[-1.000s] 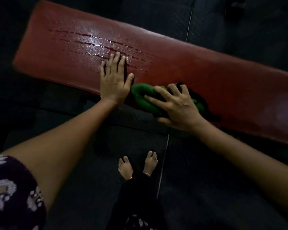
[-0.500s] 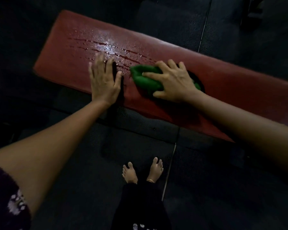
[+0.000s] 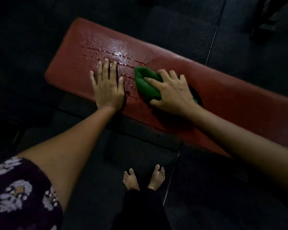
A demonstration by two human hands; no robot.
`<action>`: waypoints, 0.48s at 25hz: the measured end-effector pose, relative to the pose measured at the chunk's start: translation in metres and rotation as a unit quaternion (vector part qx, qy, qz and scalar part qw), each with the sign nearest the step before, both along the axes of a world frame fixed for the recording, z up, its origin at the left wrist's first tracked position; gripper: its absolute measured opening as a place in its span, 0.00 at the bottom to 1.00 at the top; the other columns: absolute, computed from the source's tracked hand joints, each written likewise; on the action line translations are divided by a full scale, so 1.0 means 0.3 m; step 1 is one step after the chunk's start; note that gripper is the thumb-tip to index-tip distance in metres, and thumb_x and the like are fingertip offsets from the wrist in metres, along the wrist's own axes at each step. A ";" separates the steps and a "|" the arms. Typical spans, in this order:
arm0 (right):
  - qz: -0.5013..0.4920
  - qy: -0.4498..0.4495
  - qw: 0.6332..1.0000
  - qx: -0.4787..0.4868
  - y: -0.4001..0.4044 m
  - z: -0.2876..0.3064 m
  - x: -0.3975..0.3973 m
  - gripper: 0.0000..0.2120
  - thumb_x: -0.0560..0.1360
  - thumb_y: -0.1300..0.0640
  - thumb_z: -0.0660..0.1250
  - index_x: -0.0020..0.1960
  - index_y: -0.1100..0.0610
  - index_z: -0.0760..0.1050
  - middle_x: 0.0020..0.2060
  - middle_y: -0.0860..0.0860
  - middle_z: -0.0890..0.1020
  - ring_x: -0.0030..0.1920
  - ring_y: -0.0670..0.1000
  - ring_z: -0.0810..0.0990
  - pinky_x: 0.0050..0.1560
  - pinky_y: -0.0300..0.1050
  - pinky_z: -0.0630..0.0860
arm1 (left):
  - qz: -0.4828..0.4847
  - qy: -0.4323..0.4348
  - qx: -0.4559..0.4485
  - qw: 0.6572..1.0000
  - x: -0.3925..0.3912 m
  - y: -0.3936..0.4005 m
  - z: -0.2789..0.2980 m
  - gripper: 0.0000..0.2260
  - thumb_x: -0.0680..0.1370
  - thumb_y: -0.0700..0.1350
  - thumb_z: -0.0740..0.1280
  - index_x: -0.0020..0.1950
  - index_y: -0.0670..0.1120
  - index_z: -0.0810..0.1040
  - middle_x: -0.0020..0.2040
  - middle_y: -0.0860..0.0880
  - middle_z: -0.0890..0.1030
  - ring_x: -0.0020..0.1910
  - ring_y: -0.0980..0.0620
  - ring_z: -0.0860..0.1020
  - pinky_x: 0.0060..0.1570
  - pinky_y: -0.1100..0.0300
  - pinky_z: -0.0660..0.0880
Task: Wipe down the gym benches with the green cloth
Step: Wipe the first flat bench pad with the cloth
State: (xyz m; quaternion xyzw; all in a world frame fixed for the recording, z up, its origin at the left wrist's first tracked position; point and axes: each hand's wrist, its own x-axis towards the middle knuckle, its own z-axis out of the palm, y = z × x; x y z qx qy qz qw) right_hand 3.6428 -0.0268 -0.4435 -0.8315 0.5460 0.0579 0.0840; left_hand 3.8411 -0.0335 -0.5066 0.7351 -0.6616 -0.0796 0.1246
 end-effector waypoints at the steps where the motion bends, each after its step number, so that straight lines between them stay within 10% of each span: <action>1: -0.023 0.006 1.000 0.002 -0.044 0.006 -0.043 0.33 0.71 0.40 0.64 0.74 0.44 0.60 0.68 0.56 0.65 0.64 0.59 0.65 0.58 0.53 0.64 | 0.001 0.001 -0.002 1.000 -0.001 0.000 0.000 0.26 0.79 0.53 0.50 0.76 0.47 0.59 0.77 0.46 0.56 0.77 0.47 0.50 0.73 0.47 0.42; 8: -0.475 0.006 0.880 0.001 0.000 0.009 -0.286 0.32 0.72 0.40 0.63 0.72 0.51 0.63 0.65 0.61 0.65 0.64 0.63 0.65 0.61 0.59 0.64 | 0.001 0.006 -0.015 1.000 -0.005 -0.004 -0.011 0.26 0.78 0.54 0.48 0.75 0.47 0.61 0.77 0.45 0.58 0.76 0.46 0.53 0.72 0.46 0.42; 12: -0.400 -0.003 0.916 0.009 -0.109 0.011 -0.055 0.31 0.72 0.41 0.63 0.71 0.52 0.64 0.66 0.61 0.65 0.66 0.61 0.64 0.61 0.58 0.63 | -0.002 0.003 -0.018 1.000 -0.006 -0.010 -0.012 0.27 0.78 0.54 0.47 0.75 0.46 0.61 0.76 0.44 0.59 0.76 0.45 0.54 0.72 0.45 0.44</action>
